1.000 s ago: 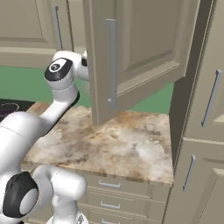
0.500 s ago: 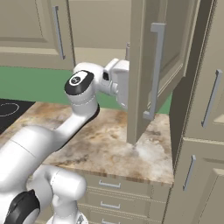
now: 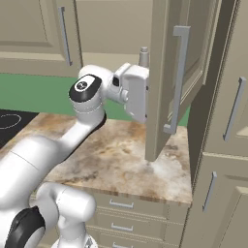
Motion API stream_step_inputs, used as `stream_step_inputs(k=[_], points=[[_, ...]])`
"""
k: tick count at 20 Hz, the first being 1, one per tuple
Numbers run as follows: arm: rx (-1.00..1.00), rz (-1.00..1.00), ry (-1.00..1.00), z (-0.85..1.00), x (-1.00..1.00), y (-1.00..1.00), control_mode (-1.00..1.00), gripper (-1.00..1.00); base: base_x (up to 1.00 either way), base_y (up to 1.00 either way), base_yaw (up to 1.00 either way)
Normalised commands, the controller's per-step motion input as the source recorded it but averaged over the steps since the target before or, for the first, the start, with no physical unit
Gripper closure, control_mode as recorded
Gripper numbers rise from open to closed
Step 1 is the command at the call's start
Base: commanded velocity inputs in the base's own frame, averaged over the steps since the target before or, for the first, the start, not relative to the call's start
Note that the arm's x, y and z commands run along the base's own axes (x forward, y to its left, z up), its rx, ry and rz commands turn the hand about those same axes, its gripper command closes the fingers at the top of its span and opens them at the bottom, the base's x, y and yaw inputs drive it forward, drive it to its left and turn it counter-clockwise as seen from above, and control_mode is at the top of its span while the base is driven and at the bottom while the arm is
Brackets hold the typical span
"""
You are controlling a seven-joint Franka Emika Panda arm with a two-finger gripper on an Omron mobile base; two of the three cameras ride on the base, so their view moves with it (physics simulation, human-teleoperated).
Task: Move the syrup bottle and shaker from the cabinet to the dining counter.
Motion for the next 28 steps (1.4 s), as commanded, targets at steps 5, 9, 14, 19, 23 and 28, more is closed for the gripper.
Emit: stream_step_inputs(k=[5, 9, 14, 19, 23, 28], points=[[0.14, 0.14, -0.15, 0.00, 0.01, 0.88, -1.00, -1.00, 0.00, 0.00, 0.00], [0.30, 0.22, -0.27, 0.00, 0.06, 0.89, -1.00, -1.00, 0.00, 0.00, 0.00], [0.42, 0.23, -0.32, 0.00, 0.11, 0.73, -1.00, -1.00, 0.00, 0.00, 0.00], [0.41, 0.22, -0.33, 0.17, 0.18, 0.62, -1.00, -1.00, 0.00, 0.00, 0.00], [0.29, 0.20, -0.29, 0.19, 0.29, 0.51, -1.00, -1.00, 0.00, 0.00, 0.00], [0.11, 0.17, -0.33, 0.04, 0.23, 0.62, -1.00, -1.00, 0.00, 0.00, 0.00]])
